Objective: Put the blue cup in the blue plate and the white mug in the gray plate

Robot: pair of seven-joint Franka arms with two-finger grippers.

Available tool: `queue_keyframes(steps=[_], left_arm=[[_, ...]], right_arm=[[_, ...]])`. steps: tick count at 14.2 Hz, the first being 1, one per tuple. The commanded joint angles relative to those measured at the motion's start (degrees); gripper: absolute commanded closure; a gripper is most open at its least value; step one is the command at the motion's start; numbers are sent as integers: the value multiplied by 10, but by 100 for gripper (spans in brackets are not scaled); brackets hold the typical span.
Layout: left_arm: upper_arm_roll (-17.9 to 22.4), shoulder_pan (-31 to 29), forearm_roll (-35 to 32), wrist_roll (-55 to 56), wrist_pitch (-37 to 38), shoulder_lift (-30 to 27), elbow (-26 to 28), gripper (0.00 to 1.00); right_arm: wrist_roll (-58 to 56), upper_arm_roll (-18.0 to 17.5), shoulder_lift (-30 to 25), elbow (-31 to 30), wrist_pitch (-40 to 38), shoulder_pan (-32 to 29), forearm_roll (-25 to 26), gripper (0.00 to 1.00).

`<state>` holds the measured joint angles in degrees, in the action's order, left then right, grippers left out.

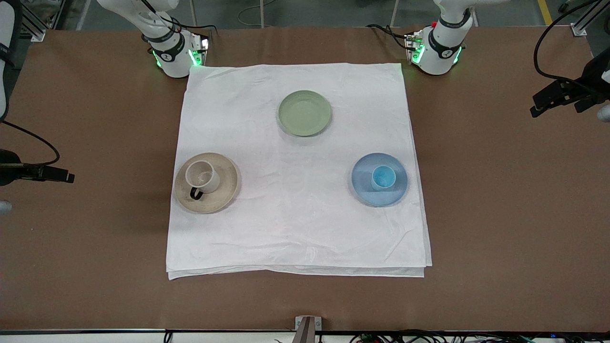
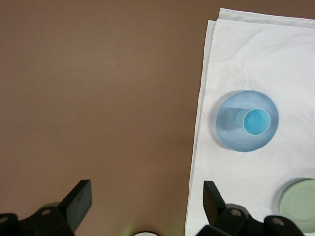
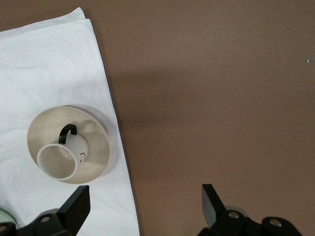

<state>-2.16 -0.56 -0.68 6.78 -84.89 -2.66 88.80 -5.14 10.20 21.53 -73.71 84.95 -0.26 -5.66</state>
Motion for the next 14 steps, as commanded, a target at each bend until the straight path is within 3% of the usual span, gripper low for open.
queue_keyframes(steps=[1,6,14], left_arm=[[-5,-3,10,-5,9,-17,7,0],[-5,-1,11,-5,2,-11,8,0],[-6,-3,11,-4,2,-18,13,0]], right_arm=[[-4,-11,-25,-6,-20,-4,21,0],[-8,-15,-60,-25,-39,3,39,0],[-8,-46,-253,-251,29,-2,63,0]])
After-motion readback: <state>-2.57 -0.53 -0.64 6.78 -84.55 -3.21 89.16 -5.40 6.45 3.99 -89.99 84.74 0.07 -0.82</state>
